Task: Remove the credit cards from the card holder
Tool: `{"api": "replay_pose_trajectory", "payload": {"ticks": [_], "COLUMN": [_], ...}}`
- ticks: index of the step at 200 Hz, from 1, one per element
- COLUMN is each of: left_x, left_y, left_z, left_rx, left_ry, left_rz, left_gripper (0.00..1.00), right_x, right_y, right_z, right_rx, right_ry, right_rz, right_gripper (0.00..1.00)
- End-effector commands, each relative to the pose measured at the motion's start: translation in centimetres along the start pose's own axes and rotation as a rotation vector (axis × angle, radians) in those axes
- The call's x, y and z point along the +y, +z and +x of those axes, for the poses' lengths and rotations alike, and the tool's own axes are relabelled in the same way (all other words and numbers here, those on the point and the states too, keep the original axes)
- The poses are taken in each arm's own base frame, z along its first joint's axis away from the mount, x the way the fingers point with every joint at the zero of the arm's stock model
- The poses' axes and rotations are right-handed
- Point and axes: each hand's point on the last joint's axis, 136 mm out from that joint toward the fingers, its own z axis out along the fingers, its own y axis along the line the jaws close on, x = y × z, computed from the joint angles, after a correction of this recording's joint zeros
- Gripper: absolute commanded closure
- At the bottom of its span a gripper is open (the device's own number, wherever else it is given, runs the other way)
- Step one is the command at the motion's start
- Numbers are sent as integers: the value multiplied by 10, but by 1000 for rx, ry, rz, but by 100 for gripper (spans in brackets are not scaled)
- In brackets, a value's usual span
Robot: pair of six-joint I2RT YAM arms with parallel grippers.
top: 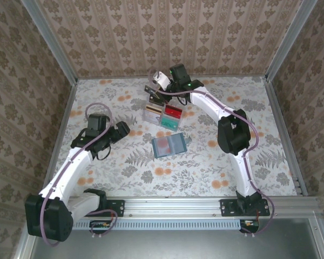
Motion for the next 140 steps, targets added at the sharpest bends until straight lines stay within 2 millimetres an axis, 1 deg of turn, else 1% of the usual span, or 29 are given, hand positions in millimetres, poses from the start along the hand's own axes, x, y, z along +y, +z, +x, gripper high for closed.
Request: {"api": "replay_pose_trajectory", "payload": {"ticks": [1, 24, 76, 110, 124, 140], "left_x": [10, 15, 16, 17, 19, 21], "left_y": [4, 8, 9, 11, 11, 12], "left_z": [5, 6, 5, 6, 6, 6], "left_rx": [18, 23, 23, 25, 23, 24], "left_ry": [11, -1, -9, -19, -29, -40], "left_rz": [-32, -45, -43, -41, -43, -44], "left_gripper": [0, 0, 0, 0, 0, 0], "right_x": [-10, -9, -1, 1, 4, 2], "right_y": [2, 4, 5, 7, 9, 11], "right_z": [11, 16, 34, 39, 40, 43], "right_rx": [44, 58, 111, 123, 127, 140], "right_ry": [-29, -35, -66, -73, -70, -65], "right_rz": [26, 23, -9, -19, -36, -33], "right_gripper": [100, 100, 100, 100, 98, 96]}}
